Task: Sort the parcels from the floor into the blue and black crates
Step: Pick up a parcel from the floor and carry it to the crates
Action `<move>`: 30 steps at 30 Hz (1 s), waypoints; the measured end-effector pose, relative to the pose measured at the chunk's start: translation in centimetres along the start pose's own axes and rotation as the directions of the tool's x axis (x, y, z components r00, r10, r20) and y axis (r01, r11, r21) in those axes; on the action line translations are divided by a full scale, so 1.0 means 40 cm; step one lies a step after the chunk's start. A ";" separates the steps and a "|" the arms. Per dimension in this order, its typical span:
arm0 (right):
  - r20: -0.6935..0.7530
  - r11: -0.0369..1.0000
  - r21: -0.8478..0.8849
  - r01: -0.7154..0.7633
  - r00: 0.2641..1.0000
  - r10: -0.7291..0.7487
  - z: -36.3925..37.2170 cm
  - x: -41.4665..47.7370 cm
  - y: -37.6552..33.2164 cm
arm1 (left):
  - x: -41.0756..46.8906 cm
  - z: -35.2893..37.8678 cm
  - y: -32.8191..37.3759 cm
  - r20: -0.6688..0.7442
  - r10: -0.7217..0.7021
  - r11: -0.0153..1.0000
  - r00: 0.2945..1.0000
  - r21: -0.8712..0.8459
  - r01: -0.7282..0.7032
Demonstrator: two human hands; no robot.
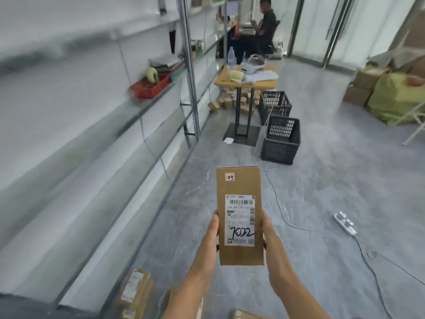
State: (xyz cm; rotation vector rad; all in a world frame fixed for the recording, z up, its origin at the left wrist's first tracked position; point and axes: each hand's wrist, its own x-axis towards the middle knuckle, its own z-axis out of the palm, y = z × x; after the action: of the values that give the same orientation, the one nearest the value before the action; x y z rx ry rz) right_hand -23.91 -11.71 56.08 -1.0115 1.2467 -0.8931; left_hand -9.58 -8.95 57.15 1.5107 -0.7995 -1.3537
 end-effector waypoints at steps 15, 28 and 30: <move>0.426 0.947 0.010 0.320 0.856 -0.294 0.131 -0.188 -0.385 | -0.383 -0.069 0.345 -0.359 0.293 0.955 0.886 0.059 -0.291; 0.789 0.948 -0.002 0.318 0.583 -0.194 0.440 -0.583 -0.300 | -0.902 -0.262 0.226 -0.751 0.192 0.963 0.631 0.020 -0.270; 0.835 0.952 -0.003 0.305 0.525 -0.165 0.496 -0.673 -0.267 | -1.001 -0.306 0.183 -0.804 0.170 0.956 0.570 -0.005 -0.292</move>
State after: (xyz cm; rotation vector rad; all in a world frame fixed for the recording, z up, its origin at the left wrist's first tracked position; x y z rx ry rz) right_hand -7.42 12.47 75.43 -1.5165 0.3455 -0.3865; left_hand -4.12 27.38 78.57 1.6092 -0.2793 -0.3942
